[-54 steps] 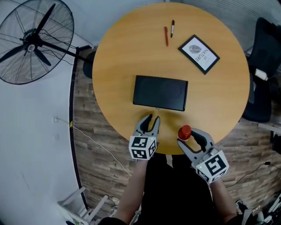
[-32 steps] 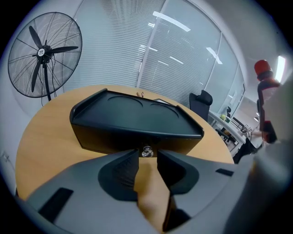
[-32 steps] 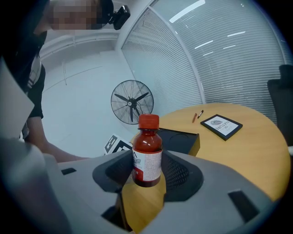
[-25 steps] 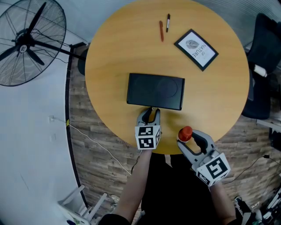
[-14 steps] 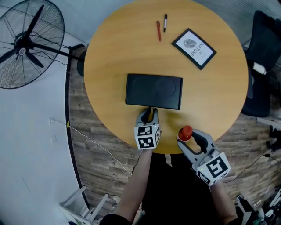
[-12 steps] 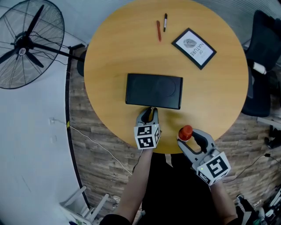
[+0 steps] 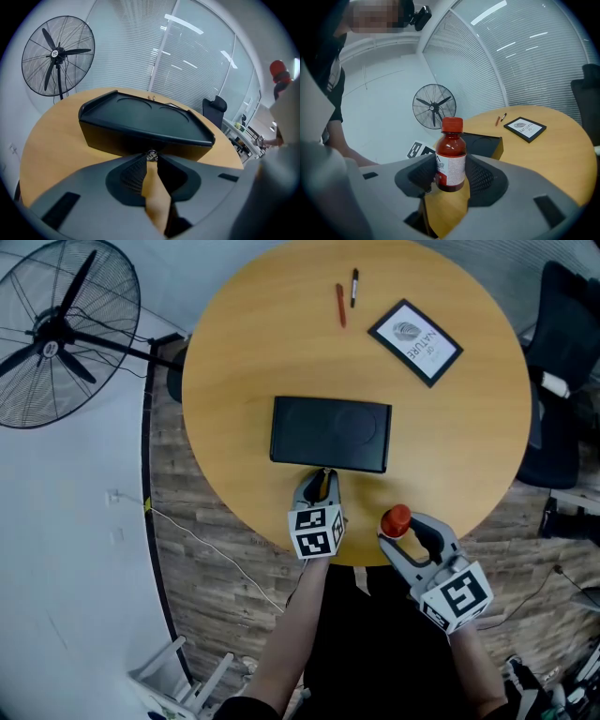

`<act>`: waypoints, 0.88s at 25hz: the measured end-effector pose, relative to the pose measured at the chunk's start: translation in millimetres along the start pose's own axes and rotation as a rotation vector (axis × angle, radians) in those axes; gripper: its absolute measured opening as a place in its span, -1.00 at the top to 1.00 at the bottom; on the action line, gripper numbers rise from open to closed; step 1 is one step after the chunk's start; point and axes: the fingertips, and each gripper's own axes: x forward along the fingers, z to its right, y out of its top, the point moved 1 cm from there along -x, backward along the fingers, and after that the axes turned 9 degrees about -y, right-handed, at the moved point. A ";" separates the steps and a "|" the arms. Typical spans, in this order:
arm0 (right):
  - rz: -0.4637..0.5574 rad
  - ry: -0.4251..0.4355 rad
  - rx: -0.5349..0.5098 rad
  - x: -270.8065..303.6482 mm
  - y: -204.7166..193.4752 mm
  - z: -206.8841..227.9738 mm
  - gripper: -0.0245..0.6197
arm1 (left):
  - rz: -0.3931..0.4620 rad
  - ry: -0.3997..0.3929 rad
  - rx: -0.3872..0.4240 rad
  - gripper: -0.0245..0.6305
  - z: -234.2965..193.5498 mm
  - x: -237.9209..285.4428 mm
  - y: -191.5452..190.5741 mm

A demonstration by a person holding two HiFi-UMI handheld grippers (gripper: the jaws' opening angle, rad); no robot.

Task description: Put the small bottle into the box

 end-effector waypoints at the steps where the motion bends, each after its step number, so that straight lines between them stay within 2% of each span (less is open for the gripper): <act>1: 0.000 0.000 0.000 -0.4 -0.4 0.0 0.29 | 0.001 0.000 -0.001 0.72 0.6 -0.7 -1.1; 22: 0.009 0.035 -0.024 3.1 2.7 -11.1 0.29 | -0.023 0.007 -0.024 0.72 5.9 -25.2 -29.6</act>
